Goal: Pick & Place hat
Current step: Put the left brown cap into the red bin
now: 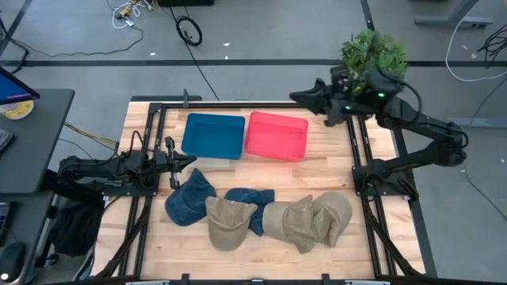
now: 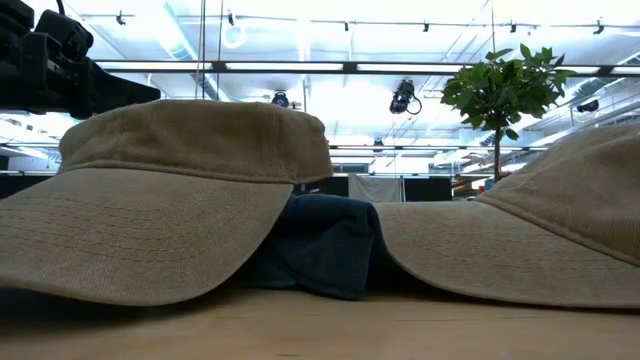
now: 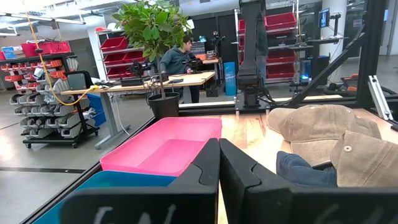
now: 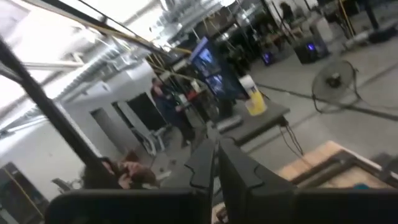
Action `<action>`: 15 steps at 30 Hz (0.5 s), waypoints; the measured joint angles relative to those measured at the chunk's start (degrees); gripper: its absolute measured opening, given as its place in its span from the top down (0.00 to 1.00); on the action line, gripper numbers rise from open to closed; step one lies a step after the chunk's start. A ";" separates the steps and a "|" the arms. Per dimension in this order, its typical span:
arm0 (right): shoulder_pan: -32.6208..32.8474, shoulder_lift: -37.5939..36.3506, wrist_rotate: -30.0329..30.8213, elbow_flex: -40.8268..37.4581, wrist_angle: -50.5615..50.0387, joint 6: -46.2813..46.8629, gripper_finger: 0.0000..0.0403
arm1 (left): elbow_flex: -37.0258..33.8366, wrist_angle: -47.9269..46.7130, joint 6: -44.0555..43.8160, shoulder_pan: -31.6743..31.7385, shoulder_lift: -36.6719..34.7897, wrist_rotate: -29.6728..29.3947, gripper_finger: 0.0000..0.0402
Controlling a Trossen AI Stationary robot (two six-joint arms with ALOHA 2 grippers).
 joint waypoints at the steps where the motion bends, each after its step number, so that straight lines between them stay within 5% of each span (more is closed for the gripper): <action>1: 0.01 0.92 0.09 0.73 -0.49 -0.02 0.93 | 0.01 0.00 0.00 0.00 0.00 0.01 0.99; 10: -0.32 8.56 0.59 8.39 -16.10 0.22 0.98 | 0.01 0.00 -0.01 0.00 0.00 0.01 0.99; 15: -0.32 12.02 -3.45 10.63 -15.76 1.57 0.98 | 0.01 0.00 -0.01 0.00 0.02 0.01 0.99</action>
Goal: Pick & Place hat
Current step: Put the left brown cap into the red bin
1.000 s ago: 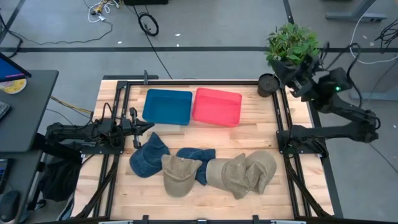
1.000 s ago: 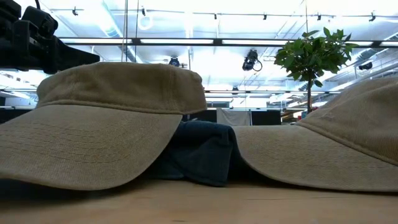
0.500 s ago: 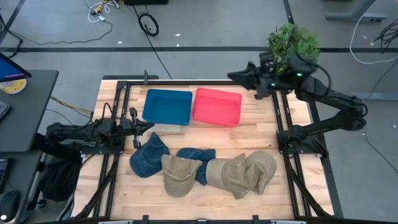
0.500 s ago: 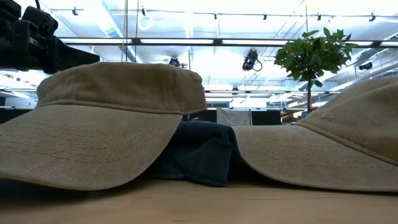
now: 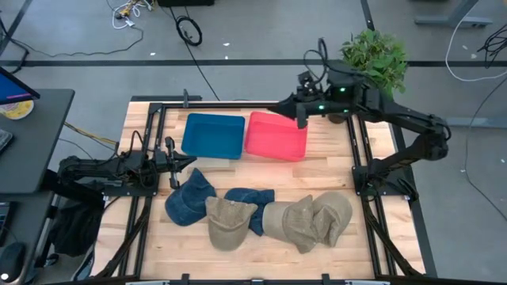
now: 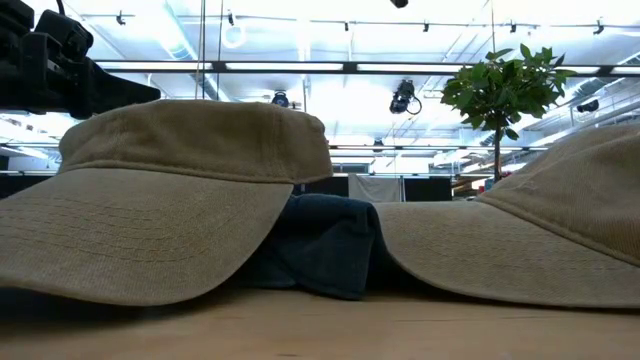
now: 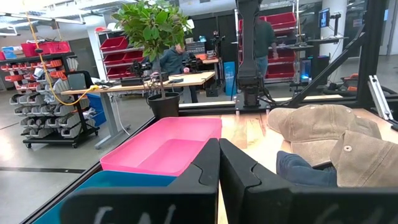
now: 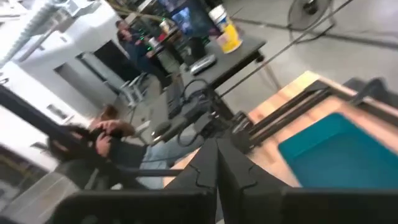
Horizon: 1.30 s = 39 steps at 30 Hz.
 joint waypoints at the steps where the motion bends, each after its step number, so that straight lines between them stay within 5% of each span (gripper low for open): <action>1: 0.00 0.57 -0.28 0.00 0.05 0.14 0.98 | -0.01 0.00 0.00 0.00 -0.01 -0.01 0.99; 14: -1.43 9.15 -11.88 -0.07 -0.41 0.42 0.93 | 0.00 -0.02 0.01 0.00 -0.02 0.00 0.99; 26: 1.64 19.82 -26.08 -0.09 0.65 1.91 0.50 | 0.00 -0.04 0.01 0.00 0.00 0.00 0.99; 32: 3.86 23.71 -25.73 -0.09 4.57 2.36 0.34 | 0.00 -0.04 0.01 0.00 -0.02 0.00 0.99; 39: 7.74 30.51 -21.69 -0.13 6.90 1.09 0.30 | -0.01 -0.11 0.01 0.00 -0.01 0.00 0.99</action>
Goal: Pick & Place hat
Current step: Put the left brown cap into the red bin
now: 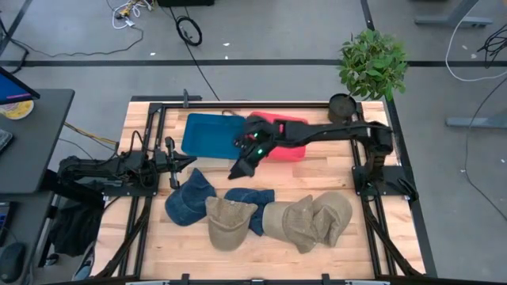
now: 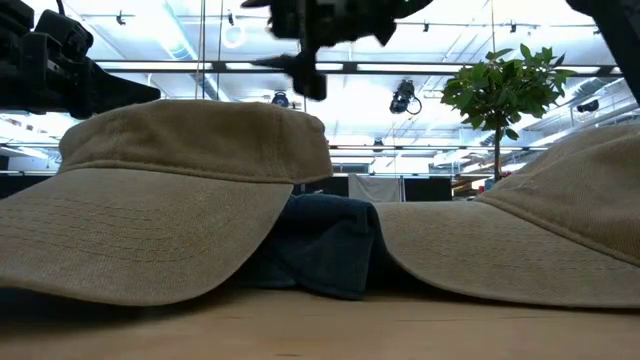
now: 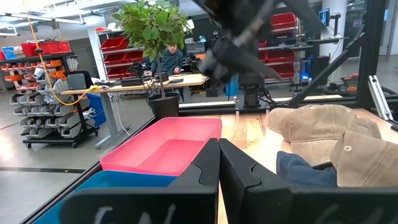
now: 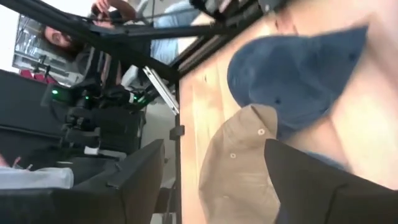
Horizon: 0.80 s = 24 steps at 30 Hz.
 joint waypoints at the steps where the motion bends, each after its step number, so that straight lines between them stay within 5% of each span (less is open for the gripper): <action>1: 0.43 0.99 -0.01 0.00 0.83 0.97 0.31 | 0.00 0.09 0.00 0.00 0.00 0.00 0.99; 9: 4.94 7.27 0.09 0.00 3.58 2.94 0.34 | 0.02 0.06 0.00 0.00 0.00 -0.01 0.99; 18: 8.04 11.27 6.92 0.00 3.20 0.99 0.36 | 0.02 0.03 -0.02 0.00 0.02 -0.01 0.99; 24: 8.11 14.80 5.01 0.00 3.16 4.28 0.36 | 0.01 0.02 0.00 0.00 0.02 -0.02 0.99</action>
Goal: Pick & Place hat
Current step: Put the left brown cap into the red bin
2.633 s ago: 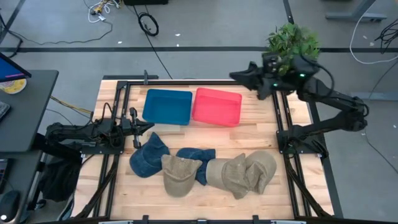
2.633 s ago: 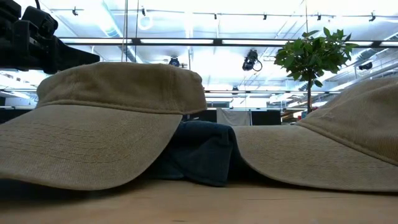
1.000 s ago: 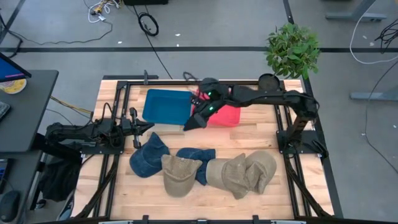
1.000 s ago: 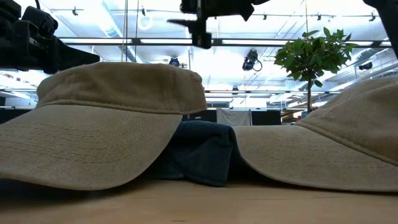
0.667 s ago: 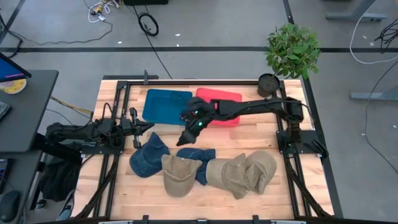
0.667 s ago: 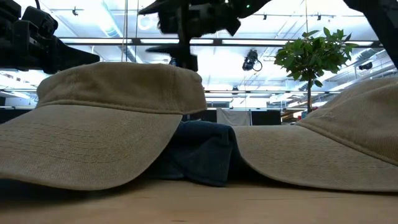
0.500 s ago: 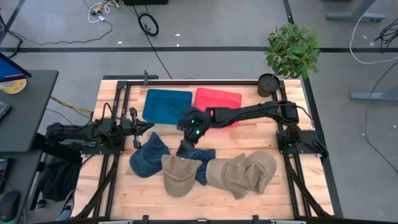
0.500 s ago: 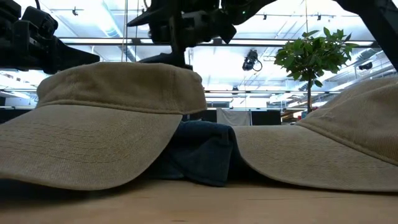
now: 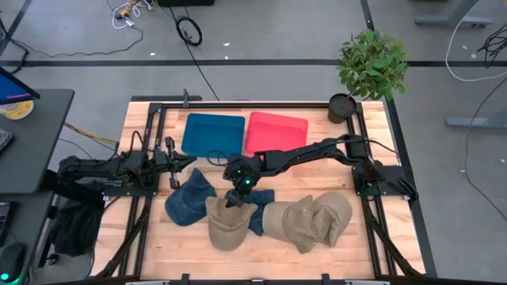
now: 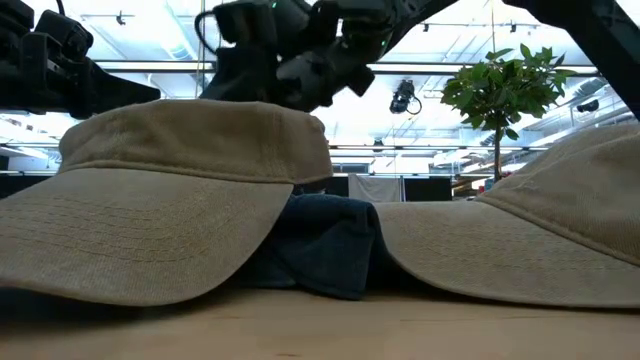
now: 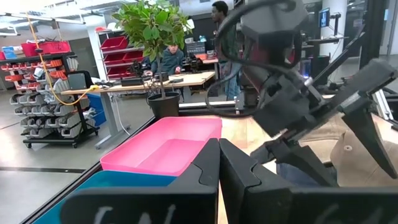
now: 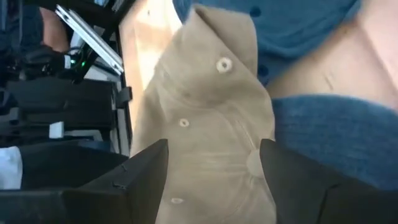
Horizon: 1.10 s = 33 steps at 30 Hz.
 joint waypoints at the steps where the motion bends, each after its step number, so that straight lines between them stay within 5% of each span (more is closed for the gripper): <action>1: 0.00 0.21 -0.63 0.00 0.00 0.51 0.36 | 0.01 0.04 -0.02 0.00 -0.01 0.02 0.99; 24: -0.87 -0.53 -5.59 0.00 2.63 -1.72 0.36 | 0.01 -0.03 0.00 0.00 -0.01 0.02 0.99; 33: -1.36 -0.45 1.54 0.04 3.38 -2.17 0.36 | 0.01 -0.02 0.00 0.00 -0.02 0.02 0.99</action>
